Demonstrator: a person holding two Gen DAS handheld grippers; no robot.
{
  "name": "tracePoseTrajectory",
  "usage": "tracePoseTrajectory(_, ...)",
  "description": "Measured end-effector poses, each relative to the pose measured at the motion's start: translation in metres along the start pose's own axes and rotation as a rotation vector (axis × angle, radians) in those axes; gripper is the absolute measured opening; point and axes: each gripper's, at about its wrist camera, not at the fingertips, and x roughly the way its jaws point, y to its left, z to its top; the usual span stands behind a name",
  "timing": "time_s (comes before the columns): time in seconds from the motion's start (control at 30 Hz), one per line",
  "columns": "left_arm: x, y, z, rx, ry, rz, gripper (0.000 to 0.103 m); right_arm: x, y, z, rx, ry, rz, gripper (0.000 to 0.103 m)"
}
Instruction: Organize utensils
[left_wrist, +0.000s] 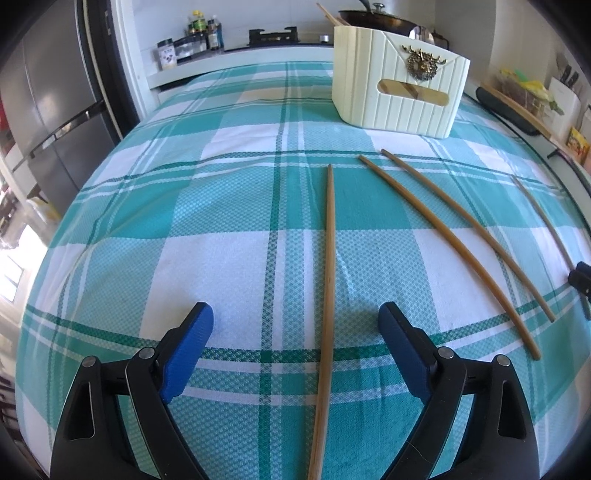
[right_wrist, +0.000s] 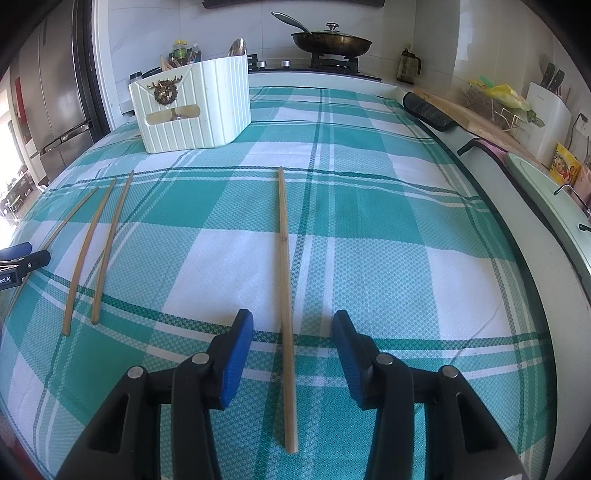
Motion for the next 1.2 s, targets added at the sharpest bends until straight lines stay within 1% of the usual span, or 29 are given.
tracePoseTrajectory(0.37, 0.0, 0.001, 0.0, -0.004, 0.002, -0.011, 0.092, 0.0, 0.0, 0.0, 0.002, 0.0, 0.003, 0.046)
tracePoseTrajectory(0.47, 0.003, -0.001, 0.001, 0.012, 0.017, -0.045, 0.099, -0.001, -0.002, 0.0, 0.009, 0.001, 0.014, 0.046)
tracePoseTrajectory(0.5, 0.004, -0.002, 0.001, 0.017, 0.02, -0.048, 0.1, -0.001, -0.002, 0.0, 0.01, 0.002, 0.023, 0.049)
tracePoseTrajectory(0.53, 0.003, -0.002, 0.001, 0.02, 0.021, -0.048, 0.1, -0.001, -0.002, 0.0, -0.001, 0.005, 0.039, 0.054)
tracePoseTrajectory(0.57, 0.004, -0.003, 0.002, 0.02, 0.023, -0.052, 0.1, 0.0, -0.001, 0.0, -0.019, 0.009, 0.05, 0.055)
tracePoseTrajectory(0.63, 0.003, -0.002, 0.002, 0.027, 0.027, -0.062, 0.1, 0.0, 0.0, 0.001, -0.05, 0.012, 0.055, 0.056)
tracePoseTrajectory(0.77, 0.0, 0.002, 0.006, 0.049, 0.044, -0.089, 0.1, 0.0, -0.001, 0.002, -0.067, 0.021, 0.07, 0.056)
tracePoseTrajectory(0.87, 0.001, 0.009, 0.016, 0.043, 0.055, -0.112, 0.1, 0.002, -0.001, 0.006, -0.088, 0.041, 0.078, 0.056)
tracePoseTrajectory(0.93, 0.005, 0.012, 0.026, 0.047, 0.06, -0.106, 0.099, 0.006, -0.001, 0.011, -0.113, 0.058, 0.088, 0.057)
tracePoseTrajectory(0.97, 0.008, 0.012, 0.032, 0.054, 0.068, -0.105, 0.099, 0.008, -0.001, 0.015, -0.124, 0.067, 0.094, 0.057)
tracePoseTrajectory(1.03, 0.017, 0.012, 0.038, 0.067, 0.084, -0.104, 0.096, 0.014, -0.002, 0.021, -0.136, 0.076, 0.106, 0.058)
tracePoseTrajectory(1.07, 0.023, 0.012, 0.042, 0.072, 0.095, -0.104, 0.089, 0.017, -0.002, 0.025, -0.14, 0.079, 0.111, 0.058)
tracePoseTrajectory(1.1, 0.029, 0.011, 0.045, 0.078, 0.108, -0.102, 0.088, 0.02, -0.002, 0.03, -0.138, 0.083, 0.112, 0.058)
tracePoseTrajectory(1.13, 0.031, 0.01, 0.048, 0.089, 0.1, -0.097, 0.088, 0.023, -0.002, 0.034, -0.135, 0.09, 0.111, 0.058)
tracePoseTrajectory(1.2, 0.037, 0.008, 0.056, 0.103, 0.111, -0.105, 0.088, 0.032, 0.001, 0.046, -0.144, 0.107, 0.104, 0.058)
